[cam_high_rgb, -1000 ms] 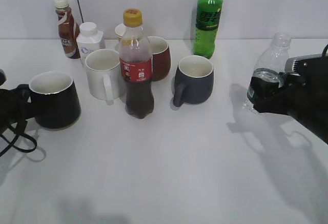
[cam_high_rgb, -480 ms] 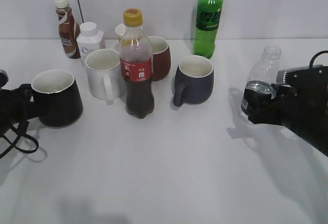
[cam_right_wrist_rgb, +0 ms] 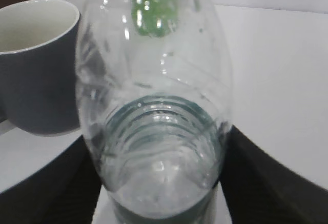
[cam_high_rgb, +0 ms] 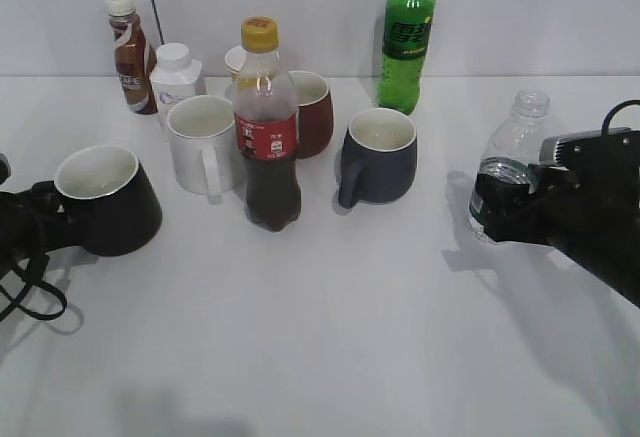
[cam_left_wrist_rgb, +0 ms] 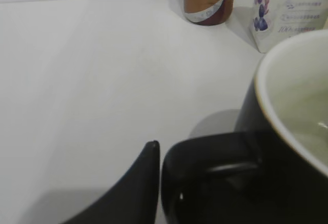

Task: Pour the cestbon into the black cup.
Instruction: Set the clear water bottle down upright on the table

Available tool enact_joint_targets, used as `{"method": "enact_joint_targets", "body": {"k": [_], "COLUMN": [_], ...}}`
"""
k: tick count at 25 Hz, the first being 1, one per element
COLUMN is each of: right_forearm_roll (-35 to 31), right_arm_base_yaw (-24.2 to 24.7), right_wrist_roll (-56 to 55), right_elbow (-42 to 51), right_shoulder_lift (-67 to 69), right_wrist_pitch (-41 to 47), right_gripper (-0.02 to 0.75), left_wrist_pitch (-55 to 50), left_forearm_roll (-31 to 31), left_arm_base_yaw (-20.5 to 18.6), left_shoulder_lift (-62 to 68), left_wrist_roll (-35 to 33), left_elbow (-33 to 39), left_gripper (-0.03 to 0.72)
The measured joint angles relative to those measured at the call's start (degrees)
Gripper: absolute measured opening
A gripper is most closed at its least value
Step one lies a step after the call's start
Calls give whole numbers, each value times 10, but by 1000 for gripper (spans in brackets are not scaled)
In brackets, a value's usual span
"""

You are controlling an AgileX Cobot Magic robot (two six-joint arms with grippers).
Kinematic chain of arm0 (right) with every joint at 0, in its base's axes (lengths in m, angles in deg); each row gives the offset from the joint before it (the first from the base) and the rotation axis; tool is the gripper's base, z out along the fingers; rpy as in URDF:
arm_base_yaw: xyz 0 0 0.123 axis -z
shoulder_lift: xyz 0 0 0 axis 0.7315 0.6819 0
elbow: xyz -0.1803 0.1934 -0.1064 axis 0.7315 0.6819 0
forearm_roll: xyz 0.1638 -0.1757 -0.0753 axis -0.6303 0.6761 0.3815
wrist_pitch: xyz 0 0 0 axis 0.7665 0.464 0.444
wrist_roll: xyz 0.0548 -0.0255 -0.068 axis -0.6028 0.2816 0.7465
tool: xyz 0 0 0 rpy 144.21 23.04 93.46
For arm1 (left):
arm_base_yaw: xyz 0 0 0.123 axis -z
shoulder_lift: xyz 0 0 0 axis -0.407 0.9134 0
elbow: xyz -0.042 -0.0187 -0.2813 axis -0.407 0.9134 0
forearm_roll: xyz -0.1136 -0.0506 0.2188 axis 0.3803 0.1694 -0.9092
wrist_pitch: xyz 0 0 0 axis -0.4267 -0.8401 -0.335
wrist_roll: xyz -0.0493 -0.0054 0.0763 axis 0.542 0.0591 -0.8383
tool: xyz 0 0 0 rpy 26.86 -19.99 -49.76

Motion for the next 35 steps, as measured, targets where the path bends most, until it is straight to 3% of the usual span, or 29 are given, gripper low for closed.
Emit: {"method": "enact_joint_targets", "body": {"k": [14, 35], "right_forearm_roll": [0, 0], "right_arm_base_yaw": [0, 0], "right_wrist_roll": [0, 0], "right_elbow": [0, 0], "right_shoulder_lift": [0, 0], "right_wrist_pitch": [-1, -1], "right_gripper": [493, 493], "left_wrist_pitch": [21, 5], "left_forearm_roll": [-3, -48], "left_arm_base_yaw": [0, 0], "left_shoulder_lift": [-1, -44], "left_wrist_roll": [0, 2], "left_elbow": [30, 78], "left_gripper": [231, 296]}}
